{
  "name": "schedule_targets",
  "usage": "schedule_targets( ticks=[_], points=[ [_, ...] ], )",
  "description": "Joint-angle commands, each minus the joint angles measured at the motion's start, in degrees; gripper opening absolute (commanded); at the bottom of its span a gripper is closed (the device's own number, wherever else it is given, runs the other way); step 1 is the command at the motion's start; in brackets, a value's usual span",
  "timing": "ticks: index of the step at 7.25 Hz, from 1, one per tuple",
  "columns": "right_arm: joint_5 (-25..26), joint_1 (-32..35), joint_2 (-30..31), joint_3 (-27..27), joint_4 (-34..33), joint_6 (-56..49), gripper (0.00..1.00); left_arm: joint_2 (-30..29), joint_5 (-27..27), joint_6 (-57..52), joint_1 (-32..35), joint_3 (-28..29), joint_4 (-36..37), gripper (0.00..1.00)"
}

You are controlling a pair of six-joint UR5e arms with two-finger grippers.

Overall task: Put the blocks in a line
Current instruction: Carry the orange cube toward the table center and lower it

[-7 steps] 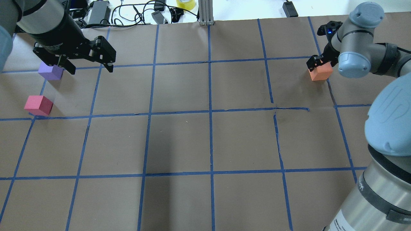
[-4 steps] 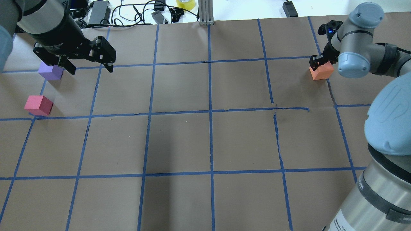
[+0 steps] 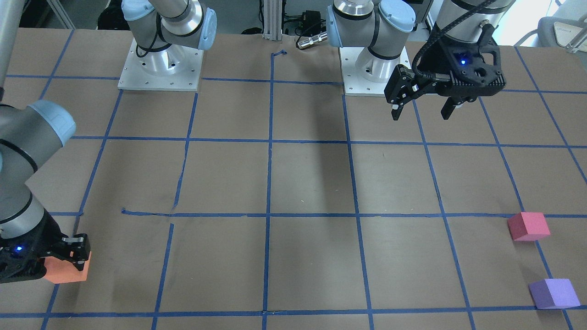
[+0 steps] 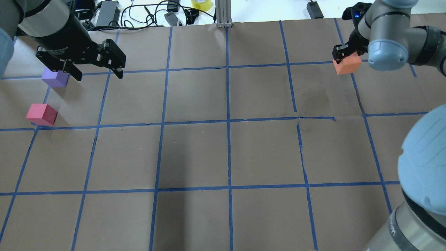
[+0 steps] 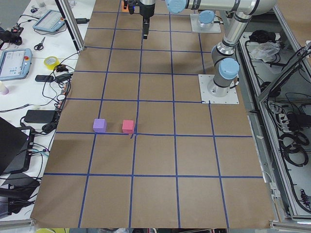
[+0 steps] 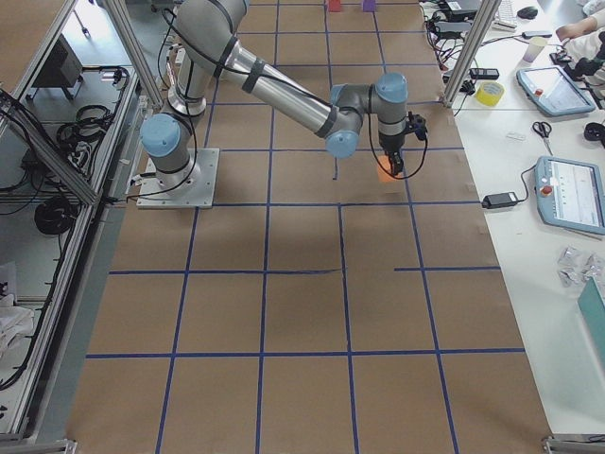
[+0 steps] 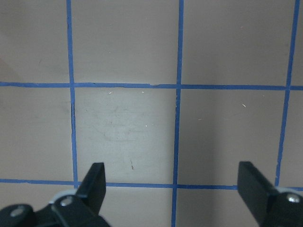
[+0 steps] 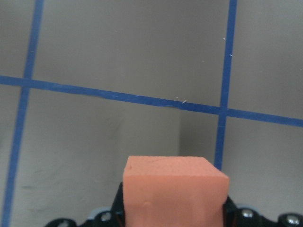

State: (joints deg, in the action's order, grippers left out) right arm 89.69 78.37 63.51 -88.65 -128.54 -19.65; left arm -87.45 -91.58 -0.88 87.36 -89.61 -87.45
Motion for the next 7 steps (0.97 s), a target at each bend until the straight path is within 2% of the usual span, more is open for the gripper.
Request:
schedule_targets(
  ticks=[1, 2, 4, 7],
  points=[
    [0.4, 9.7, 1.9, 6.4, 11.0, 14.4, 0.00, 0.0, 0.0, 0.0, 0.0, 0.0, 0.0, 1.00],
    [3.1, 15.1, 1.3, 8.0, 12.5, 18.8, 0.00, 0.0, 0.0, 0.0, 0.0, 0.0, 0.0, 1.00],
    [3.8, 24.9, -3.1, 10.9, 12.3, 28.7, 0.00, 0.0, 0.0, 0.0, 0.0, 0.0, 0.0, 1.00],
    [3.1, 30.9, -9.0, 12.1, 9.9, 35.4, 0.00, 0.0, -0.1, 0.0, 0.0, 0.0, 0.0, 1.00]
  ],
)
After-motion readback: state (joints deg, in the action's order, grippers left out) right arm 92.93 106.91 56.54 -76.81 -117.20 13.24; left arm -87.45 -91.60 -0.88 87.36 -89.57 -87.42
